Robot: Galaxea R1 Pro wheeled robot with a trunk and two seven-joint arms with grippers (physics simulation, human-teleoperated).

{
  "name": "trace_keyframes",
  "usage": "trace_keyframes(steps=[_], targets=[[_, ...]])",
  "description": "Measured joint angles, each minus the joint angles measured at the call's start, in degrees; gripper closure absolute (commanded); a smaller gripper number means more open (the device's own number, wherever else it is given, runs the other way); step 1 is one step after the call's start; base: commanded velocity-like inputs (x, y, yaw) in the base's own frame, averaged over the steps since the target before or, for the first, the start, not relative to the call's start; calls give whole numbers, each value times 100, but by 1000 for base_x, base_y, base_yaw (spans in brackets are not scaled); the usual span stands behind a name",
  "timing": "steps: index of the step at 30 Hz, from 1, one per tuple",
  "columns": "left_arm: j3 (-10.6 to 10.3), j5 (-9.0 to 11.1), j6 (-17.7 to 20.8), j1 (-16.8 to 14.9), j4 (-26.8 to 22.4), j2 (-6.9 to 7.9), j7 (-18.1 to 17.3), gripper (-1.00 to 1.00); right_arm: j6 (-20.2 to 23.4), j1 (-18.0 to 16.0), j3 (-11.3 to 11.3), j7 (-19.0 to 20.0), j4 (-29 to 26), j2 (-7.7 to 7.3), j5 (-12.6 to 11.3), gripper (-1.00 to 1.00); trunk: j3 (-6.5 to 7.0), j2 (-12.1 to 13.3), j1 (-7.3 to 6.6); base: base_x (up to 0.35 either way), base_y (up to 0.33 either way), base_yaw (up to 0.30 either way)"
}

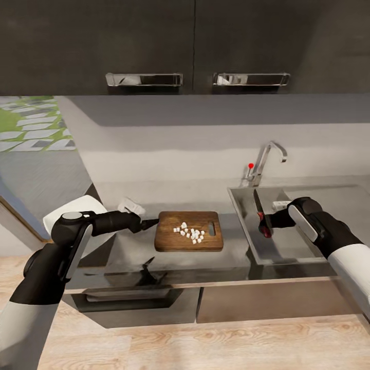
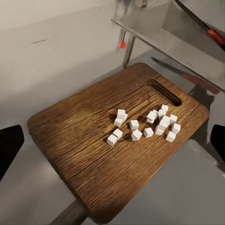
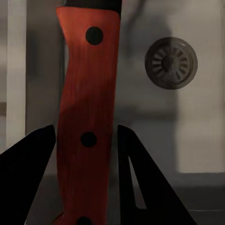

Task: In the kitchen, take the Vidalia onion out of the sink, dice it on the chopping board with the paring knife, put the diced onion into the bowl on the countertop, then place both the paring knife and the chopping board into the sink.

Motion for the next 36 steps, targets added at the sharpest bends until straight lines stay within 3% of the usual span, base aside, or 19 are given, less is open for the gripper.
trace_keyframes(steps=[3, 7, 9, 12, 16, 22, 29, 36], targets=[[0, 0, -1, 0, 2, -1, 0, -100, 6, 0, -11, 0, 39, 0, 1, 100, 0, 1, 0, 3, -220, 0], [0, 0, -2, 1, -1, -3, -1, -100, -23, 0, -107, -6, 690, 50, 12, 100, 0, 1, 0, 1, -246, 0], [0, 0, -1, 0, 0, -8, 0, -100, -364, 0, -282, -49, 1175, 221, 14, 100, 0, 1, 1, 0, -87, 0], [0, 0, 0, -1, -1, -10, 0, -100, -897, -1, -388, -593, 1663, 411, 85, 100, 0, 0, 0, 0, -21, 0], [0, 0, 6, -1, -4, -11, -1, -100, -1047, -1, -436, -986, 1771, 565, 37, 100, 0, 0, 0, 0, -3, 0], [0, 0, 1, -1, -7, -10, -6, -100, -1277, -1, -455, -1026, 1781, 694, 45, 100, 0, -1, -3, 180, 0, 0], [0, 0, 8, 0, -7, -11, -6, -100, -1271, -1, -530, -1044, 1781, 1059, 40, 100, 0, 0, 0, 125, 0, 0], [0, 0, 9, -1, -8, -10, -2, -100, -1255, -2, -531, -1056, 2001, 1188, 50, 100, 0, 0, -1, 71, 0, 0]])
